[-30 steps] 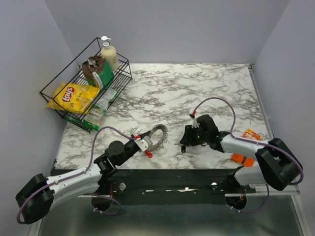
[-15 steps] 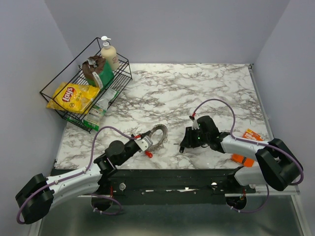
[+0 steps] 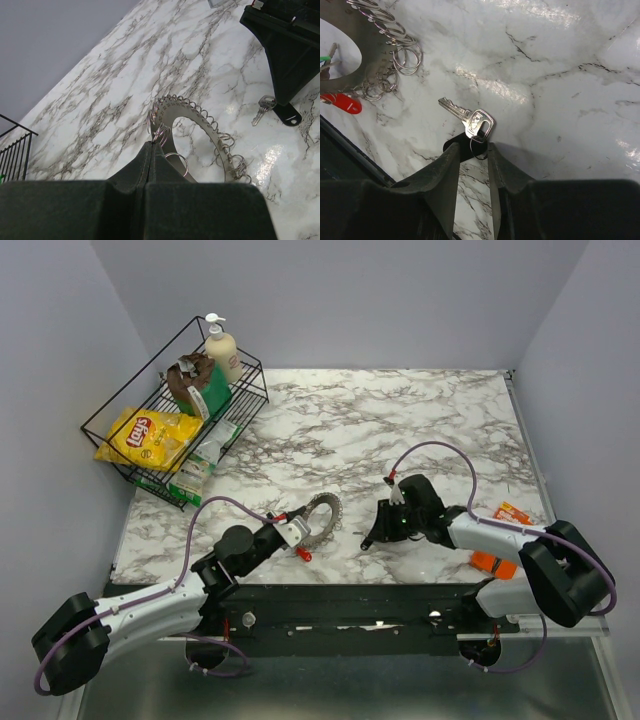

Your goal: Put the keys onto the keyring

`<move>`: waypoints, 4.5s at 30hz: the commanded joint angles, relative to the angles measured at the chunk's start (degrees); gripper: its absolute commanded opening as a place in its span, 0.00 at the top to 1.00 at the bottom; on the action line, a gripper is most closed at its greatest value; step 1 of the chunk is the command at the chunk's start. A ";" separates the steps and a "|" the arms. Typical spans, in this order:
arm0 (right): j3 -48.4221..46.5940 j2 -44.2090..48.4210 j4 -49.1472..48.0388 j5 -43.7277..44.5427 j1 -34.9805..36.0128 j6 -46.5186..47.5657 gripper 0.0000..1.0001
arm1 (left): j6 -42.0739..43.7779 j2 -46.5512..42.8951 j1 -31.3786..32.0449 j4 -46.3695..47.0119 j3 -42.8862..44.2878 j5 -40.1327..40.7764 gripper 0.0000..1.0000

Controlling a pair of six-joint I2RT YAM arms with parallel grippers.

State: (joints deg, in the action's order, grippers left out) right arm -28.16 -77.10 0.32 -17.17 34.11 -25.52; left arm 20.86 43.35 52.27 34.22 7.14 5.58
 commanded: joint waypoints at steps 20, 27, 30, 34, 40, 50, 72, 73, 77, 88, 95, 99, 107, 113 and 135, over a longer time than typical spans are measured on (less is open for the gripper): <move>-0.40 0.80 0.21 -1.81 -0.09 2.14 0.99 | -2.05 -1.25 0.29 -0.11 1.39 -0.66 1.00; 0.30 8.26 -2.25 -3.31 -0.18 6.09 0.99 | -1.70 -2.22 0.38 -1.17 1.91 -0.75 1.00; 0.39 10.39 -2.07 -3.66 -0.18 7.58 0.99 | -1.62 -2.22 0.38 -1.52 2.27 -1.27 1.00; -1.54 11.45 -1.11 -6.72 -0.09 9.08 0.99 | -1.44 -2.22 0.38 -2.66 3.15 -2.07 1.00; -4.70 10.74 -0.67 -15.07 -0.09 11.98 0.99 | -0.74 -2.31 0.46 -3.90 3.94 -2.68 1.00; -10.42 10.57 -0.49 -20.71 0.08 14.97 0.99 | 0.76 -0.73 0.64 -3.01 4.73 -3.39 1.00; -19.12 2.40 -6.90 -22.65 8.69 13.74 0.99 | 2.78 1.47 1.69 -1.96 7.19 -4.18 1.00; -19.73 1.70 -7.08 -22.56 8.96 13.65 0.99 | 2.87 1.56 1.78 -1.87 7.36 -4.18 1.00; -20.96 -0.32 -7.52 -21.86 10.54 13.39 0.99 | 2.78 1.91 2.05 -1.70 7.54 -4.35 1.00; -21.06 -1.82 -7.26 -16.41 11.77 12.51 0.99 | 2.16 1.74 2.66 -1.70 7.01 -4.00 1.00; -21.50 -1.74 -5.50 -11.14 11.86 11.37 0.99 | 1.90 0.94 3.01 -2.49 6.84 -3.39 1.00; -21.41 -1.30 -5.59 -9.82 11.77 10.75 0.99 | 1.81 0.33 3.10 -2.84 6.93 -3.39 1.00; -21.50 -1.39 -5.50 -8.50 11.86 10.05 0.99 | 1.81 -0.02 3.54 -3.54 6.84 -3.30 1.00; -21.23 -0.60 -5.50 -7.79 11.77 9.96 0.99 | 1.81 -0.37 3.63 -3.98 6.66 -3.21 1.00; -21.23 -1.21 -6.03 -9.02 11.77 10.58 0.99 | 0.32 -2.31 3.80 -3.72 4.73 -0.75 1.00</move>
State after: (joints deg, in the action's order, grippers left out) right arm -47.72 -78.30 -4.86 -26.39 45.67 -15.16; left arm 22.00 41.98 55.64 29.43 12.62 3.40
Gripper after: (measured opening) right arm 0.012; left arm 0.007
